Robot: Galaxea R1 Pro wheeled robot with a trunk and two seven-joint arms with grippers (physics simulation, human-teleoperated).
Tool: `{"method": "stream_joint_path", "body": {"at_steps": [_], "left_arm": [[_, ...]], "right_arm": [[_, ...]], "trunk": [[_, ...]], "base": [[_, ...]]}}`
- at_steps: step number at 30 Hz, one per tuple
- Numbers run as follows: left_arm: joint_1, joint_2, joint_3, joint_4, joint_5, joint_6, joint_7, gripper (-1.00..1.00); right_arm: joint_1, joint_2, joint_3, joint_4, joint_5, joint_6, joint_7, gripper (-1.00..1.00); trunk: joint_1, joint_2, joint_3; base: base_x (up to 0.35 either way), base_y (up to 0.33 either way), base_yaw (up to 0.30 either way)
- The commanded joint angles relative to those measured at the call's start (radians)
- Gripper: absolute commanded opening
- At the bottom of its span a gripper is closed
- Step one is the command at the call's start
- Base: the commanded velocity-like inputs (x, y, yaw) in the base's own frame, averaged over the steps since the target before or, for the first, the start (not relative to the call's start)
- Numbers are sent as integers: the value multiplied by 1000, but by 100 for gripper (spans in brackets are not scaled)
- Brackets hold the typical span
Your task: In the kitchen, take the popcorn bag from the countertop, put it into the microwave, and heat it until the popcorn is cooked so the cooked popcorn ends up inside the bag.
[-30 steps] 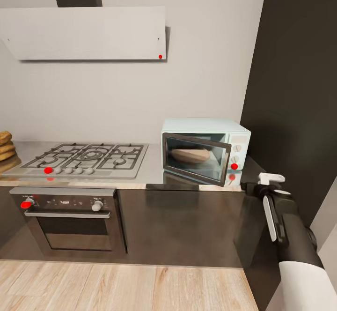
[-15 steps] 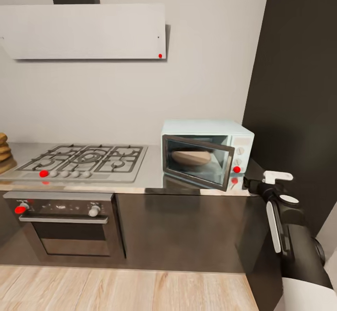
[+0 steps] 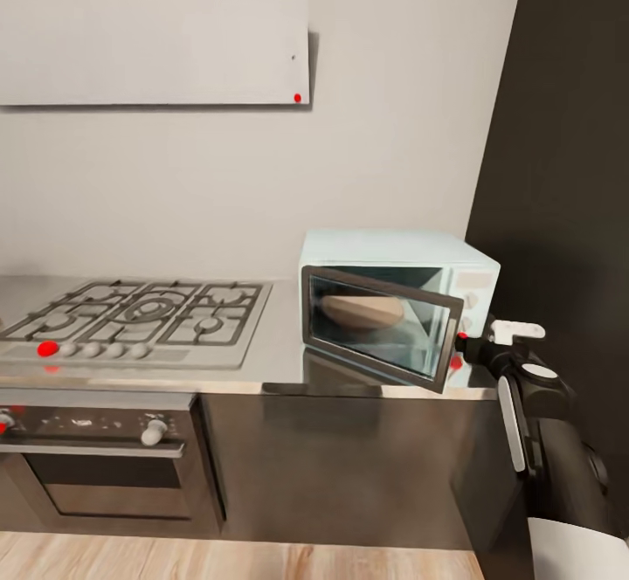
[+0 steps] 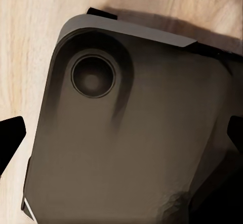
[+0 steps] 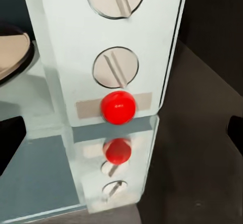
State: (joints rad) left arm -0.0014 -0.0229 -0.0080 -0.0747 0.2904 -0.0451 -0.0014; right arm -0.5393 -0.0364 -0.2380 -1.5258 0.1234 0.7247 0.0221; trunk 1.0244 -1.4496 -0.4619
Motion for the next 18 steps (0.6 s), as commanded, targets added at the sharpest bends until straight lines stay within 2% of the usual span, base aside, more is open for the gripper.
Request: {"method": "stream_joint_path", "body": {"at_steps": [1,11,14,18], "left_arm": [[0,0,-1,0,6,-2,0,100],[0,0,0,0,6,-2,1,100],[0,0,0,0,6,-2,1,100],[0,0,0,0,6,-2,1,100]], "right_arm": [[-1,0,1,-1,7,5,3,100],[-1,-2,2,13,8,6,50,100],[-1,-2,2,28,10,6,134,100],[-1,-2,2,34,96,4,312,100]], "trunk": [[1,0,-1],[1,0,-1],[1,0,-1],[1,0,-1]], "base": [[306,0,0],[41,0,0],[0,0,0],[0,0,0]]}}
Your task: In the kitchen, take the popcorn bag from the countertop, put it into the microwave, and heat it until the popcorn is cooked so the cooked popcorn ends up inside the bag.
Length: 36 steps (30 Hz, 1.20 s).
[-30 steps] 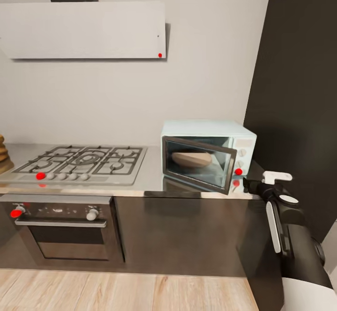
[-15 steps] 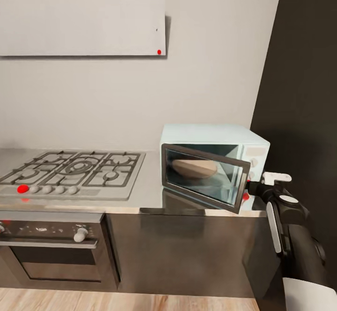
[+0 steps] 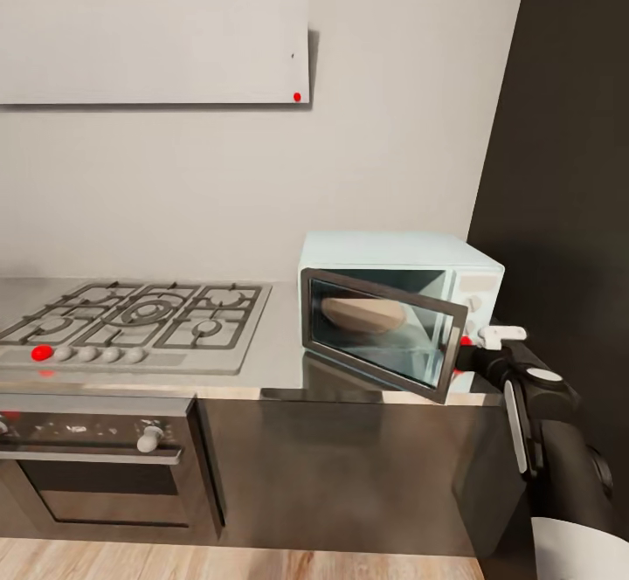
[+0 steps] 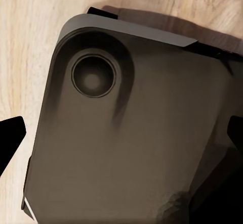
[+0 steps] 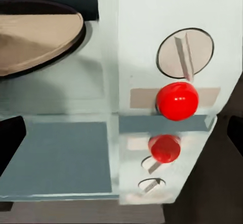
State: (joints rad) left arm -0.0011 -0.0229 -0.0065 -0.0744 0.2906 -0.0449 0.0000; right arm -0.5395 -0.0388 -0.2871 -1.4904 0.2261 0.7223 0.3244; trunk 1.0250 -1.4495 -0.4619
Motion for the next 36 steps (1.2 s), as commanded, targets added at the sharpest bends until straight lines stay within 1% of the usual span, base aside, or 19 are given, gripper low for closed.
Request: {"method": "stream_joint_path", "body": {"at_steps": [1,3,6,9,10,12,15,16,17,19,26,31,36], "left_arm": [[0,0,-1,0,5,-3,-1,100],[0,0,-2,0,5,-3,-1,100],[0,0,-4,1,5,-3,-1,100],[0,0,-6,1,5,-3,-2,100],[0,0,-6,1,5,-3,-2,100],[0,0,-6,1,5,-3,-2,100],[0,0,-6,1,5,-3,-3,100],[0,0,-7,1,5,-3,-3,100],[0,0,-6,0,5,-4,-3,100],[0,-1,-2,0,5,-4,-2,100],[0,-1,-1,0,5,-4,-2,100],[0,0,-3,1,5,-3,-2,100],[0,-2,1,1,10,-3,0,100]], "right_arm": [[0,0,50,-1,5,6,52,100],[0,-1,49,-2,15,7,106,100],[0,-1,51,-2,15,8,144,100],[0,-1,51,-3,15,8,197,100],[0,-1,51,-4,16,8,242,100],[0,-1,51,-7,16,9,302,100],[0,-1,51,-10,17,10,355,100],[0,-1,50,-11,19,17,388,100],[0,-1,49,-11,20,29,404,100],[0,-1,48,-12,21,46,418,100],[0,-1,48,-11,21,50,421,100],[0,0,51,-11,19,51,421,100],[0,2,51,-11,16,51,421,100]], "trunk": [[0,0,-1],[0,0,-1],[0,0,-1],[0,0,-1],[0,0,-1],[0,0,-1],[0,0,-1],[0,0,-1],[0,0,-1],[0,0,-1],[0,0,-1],[0,0,-1],[0,0,-1]], "base": [[0,0,0],[0,0,0],[0,0,0],[0,0,0],[0,0,0],[0,0,0],[0,0,0],[0,0,0],[-23,0,0],[-226,0,0],[-313,0,0],[-59,4,0],[-179,167,0]]}}
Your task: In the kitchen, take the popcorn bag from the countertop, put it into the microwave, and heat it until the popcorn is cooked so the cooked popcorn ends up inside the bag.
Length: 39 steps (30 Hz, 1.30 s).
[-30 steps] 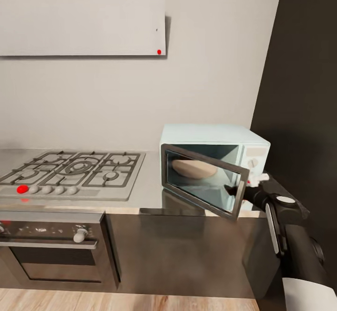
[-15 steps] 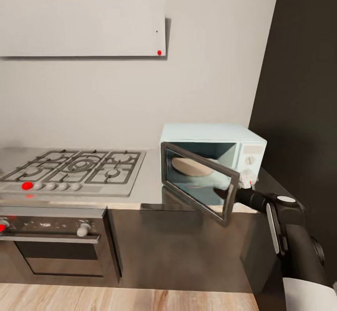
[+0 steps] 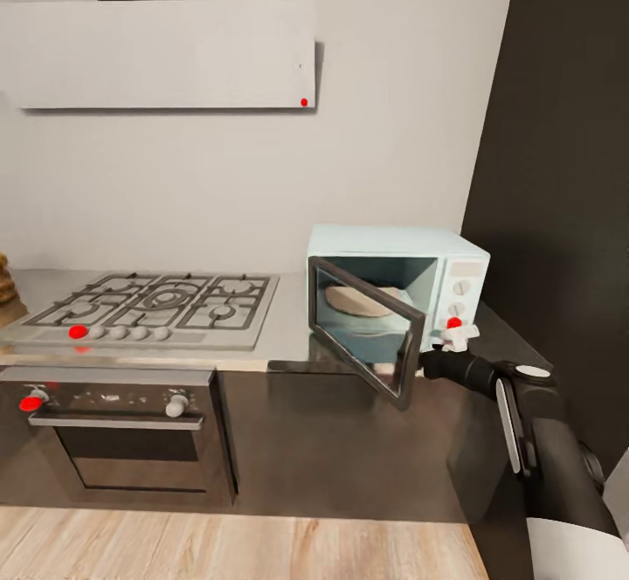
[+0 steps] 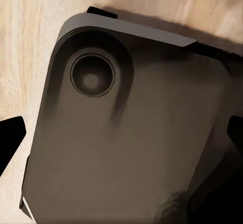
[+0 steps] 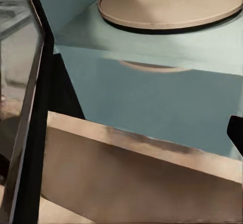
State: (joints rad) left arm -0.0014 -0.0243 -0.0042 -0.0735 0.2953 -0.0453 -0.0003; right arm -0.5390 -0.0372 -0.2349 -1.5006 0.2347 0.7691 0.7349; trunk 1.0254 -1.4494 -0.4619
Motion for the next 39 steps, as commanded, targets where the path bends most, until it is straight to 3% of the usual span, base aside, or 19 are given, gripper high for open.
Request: {"method": "stream_joint_path", "body": {"at_steps": [1,19,35,39], "left_arm": [[0,0,-1,0,5,-2,0,100],[0,1,-2,0,6,-2,0,100],[0,1,-6,0,1,-2,-1,100],[0,1,-6,0,1,-2,-1,100]], "right_arm": [[-1,0,-1,-1,8,4,11,100],[-1,10,-8,-1,-2,8,8,100],[-1,11,-14,-2,0,7,-2,100],[-1,3,-46,-2,5,3,-5,100]], "trunk": [[0,-1,-1],[0,-1,-1],[0,-1,-1],[0,-1,-1]], "base": [[-228,215,0],[-231,220,0],[-14,313,0],[0,300,0]]}}
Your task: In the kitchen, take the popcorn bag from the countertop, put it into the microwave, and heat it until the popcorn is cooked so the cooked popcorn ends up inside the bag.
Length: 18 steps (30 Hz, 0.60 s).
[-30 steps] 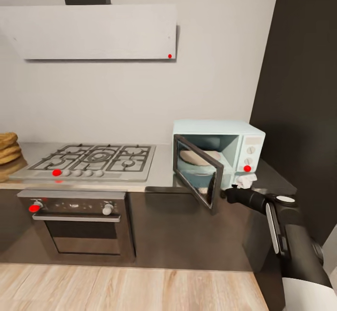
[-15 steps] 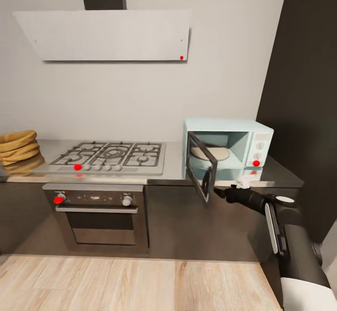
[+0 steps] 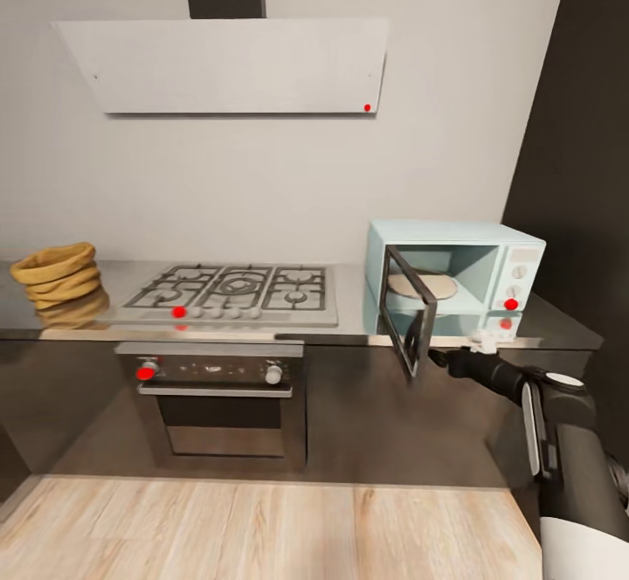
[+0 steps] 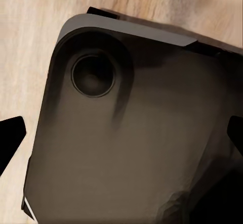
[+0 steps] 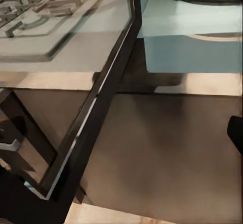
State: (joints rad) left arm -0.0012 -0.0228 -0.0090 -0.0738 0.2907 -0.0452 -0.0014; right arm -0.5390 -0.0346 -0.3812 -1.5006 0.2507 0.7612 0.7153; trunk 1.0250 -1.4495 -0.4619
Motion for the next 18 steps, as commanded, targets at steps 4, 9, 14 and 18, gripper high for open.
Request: {"method": "stream_joint_path", "body": {"at_steps": [4,9,14,18], "left_arm": [[0,0,-2,0,5,-2,0,100],[0,0,-2,0,5,-2,0,100],[0,0,-2,0,5,-2,0,100],[0,0,-2,0,5,-2,0,100]], "right_arm": [[-1,-14,38,7,33,-2,-19,100],[-1,-44,-71,31,139,-48,-51,100],[-1,-44,-93,74,157,-80,-169,100],[-1,-39,-88,79,154,-80,-184,100]], "trunk": [[0,-1,-1],[0,-1,-1],[0,-1,-1],[0,-1,-1]], "base": [[0,102,0],[0,5,0],[0,0,0],[0,0,0]]}}
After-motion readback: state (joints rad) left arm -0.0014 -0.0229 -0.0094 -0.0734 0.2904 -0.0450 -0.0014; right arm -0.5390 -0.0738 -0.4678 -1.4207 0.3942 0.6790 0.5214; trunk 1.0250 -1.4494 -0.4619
